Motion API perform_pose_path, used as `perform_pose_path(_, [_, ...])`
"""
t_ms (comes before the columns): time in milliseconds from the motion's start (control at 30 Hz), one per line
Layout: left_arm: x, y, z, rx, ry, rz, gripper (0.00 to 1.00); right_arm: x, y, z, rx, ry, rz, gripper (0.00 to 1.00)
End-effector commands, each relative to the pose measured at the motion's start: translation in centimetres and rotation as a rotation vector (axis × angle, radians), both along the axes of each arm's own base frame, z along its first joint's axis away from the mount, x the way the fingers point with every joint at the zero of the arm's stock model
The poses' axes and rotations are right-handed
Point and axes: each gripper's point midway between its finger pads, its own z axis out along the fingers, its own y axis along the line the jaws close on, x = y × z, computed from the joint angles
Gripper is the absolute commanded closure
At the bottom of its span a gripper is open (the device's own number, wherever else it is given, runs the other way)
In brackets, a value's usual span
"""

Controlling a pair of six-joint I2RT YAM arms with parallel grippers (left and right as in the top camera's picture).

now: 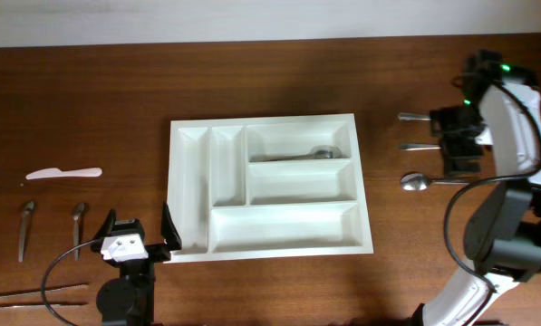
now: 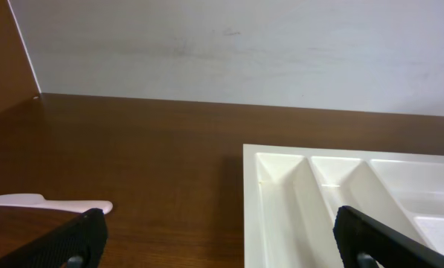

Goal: Pack container
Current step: 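Lower the spoon into the compartment, release, and withdraw right, then grasp the next silver spoon on the right with the right gripper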

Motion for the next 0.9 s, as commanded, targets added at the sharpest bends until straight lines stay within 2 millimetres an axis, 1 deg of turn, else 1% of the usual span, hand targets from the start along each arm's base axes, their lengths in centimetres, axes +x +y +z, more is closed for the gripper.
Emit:
perform_pose_path(0, [0.0, 0.0, 0.0, 0.019, -0.002, -0.005, 0.01, -1.6, -2.6, -1.4, -0.043, 0.032, 0.08, 0.01])
perform_pose_path(100, [0.0, 0.0, 0.0, 0.019, -0.002, -0.005, 0.01, -2.5, -3.2, -2.8, -0.031, 0.052, 0.081, 0.01])
perform_pose_path(267, [0.0, 0.0, 0.0, 0.019, -0.002, -0.005, 0.01, -3.4, -2.7, -4.8, -0.01, 0.069, 0.082, 0.01])
perform_pose_path(333, [0.0, 0.0, 0.0, 0.019, -0.002, -0.005, 0.01, -3.2, -2.4, -5.7, 0.007, 0.049, 0.093, 0.01])
perform_pose_path(433, [0.0, 0.0, 0.0, 0.019, -0.002, -0.005, 0.01, -2.3, -1.9, -7.3, 0.029, -0.008, 0.144, 0.01])
perform_pose_path(500, [0.0, 0.0, 0.0, 0.019, -0.002, -0.005, 0.01, -2.3, -1.9, -7.9, 0.028, -0.017, 0.148, 0.01])
perform_pose_path(567, [0.0, 0.0, 0.0, 0.019, -0.002, -0.005, 0.01, -2.2, -2.0, -8.1, 0.025, -0.025, 0.147, 0.01])
perform_pose_path(733, [0.0, 0.0, 0.0, 0.019, -0.002, -0.005, 0.01, -1.0, -2.1, -8.0, 0.021, -0.073, 0.148, 0.01])
perform_pose_path(867, [0.0, 0.0, 0.0, 0.019, -0.002, -0.005, 0.01, -0.6, -2.2, -8.0, 0.015, -0.088, 0.153, 0.01])
